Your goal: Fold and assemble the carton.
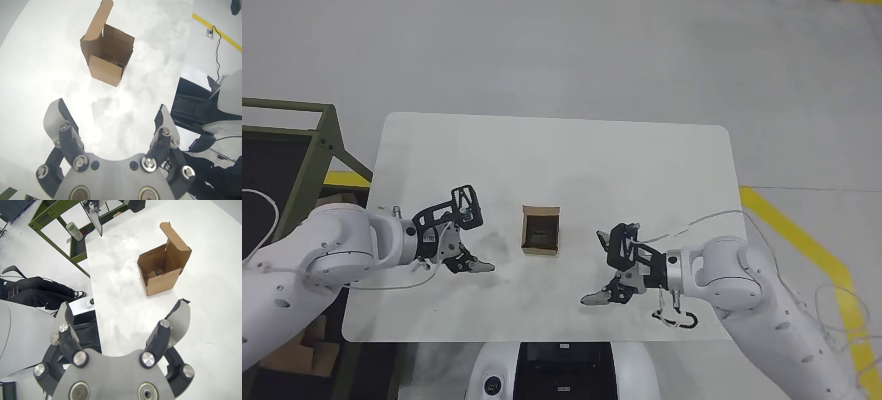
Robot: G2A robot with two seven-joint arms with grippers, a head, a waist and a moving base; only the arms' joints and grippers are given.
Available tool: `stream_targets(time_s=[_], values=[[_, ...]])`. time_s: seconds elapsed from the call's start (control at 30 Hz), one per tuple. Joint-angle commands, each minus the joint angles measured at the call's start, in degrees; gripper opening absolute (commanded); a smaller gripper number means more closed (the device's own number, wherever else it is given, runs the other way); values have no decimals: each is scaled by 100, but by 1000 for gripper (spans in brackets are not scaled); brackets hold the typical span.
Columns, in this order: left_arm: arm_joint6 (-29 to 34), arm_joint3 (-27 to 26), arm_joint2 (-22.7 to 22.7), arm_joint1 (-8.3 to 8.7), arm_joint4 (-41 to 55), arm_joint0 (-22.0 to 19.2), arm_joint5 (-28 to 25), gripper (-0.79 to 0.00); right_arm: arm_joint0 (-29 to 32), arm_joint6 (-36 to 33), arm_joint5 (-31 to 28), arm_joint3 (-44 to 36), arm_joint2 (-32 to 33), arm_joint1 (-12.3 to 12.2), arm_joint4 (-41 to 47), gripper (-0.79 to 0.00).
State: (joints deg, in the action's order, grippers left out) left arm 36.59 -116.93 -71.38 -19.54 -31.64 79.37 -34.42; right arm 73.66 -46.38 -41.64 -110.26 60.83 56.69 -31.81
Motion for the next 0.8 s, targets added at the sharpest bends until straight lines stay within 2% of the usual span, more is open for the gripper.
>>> stream_targets(time_s=[0.0,0.1,0.13,0.33,0.5,0.57,0.77], values=[[-49,-40,38,-28,-52,5,105,0,-18,-65,143,-65,-94,9,-259,0],[-31,51,172,-110,77,-61,540,0,-119,-92,1368,-70,-281,80,-652,0],[-47,72,252,-156,145,-114,719,0,-213,-147,2046,-69,-419,131,-891,0],[-123,243,659,-382,162,-355,1419,0,-803,-155,4038,224,-1126,410,-1588,0],[59,386,990,-571,139,-650,1775,0,-1174,-190,4904,535,-1470,596,-1827,0],[204,395,1168,-668,37,-821,1979,0,-1284,-184,5034,646,-1549,659,-1783,0],[480,749,1671,-992,234,-1450,1992,0,-1489,-182,5075,910,-1685,784,-1694,0]])
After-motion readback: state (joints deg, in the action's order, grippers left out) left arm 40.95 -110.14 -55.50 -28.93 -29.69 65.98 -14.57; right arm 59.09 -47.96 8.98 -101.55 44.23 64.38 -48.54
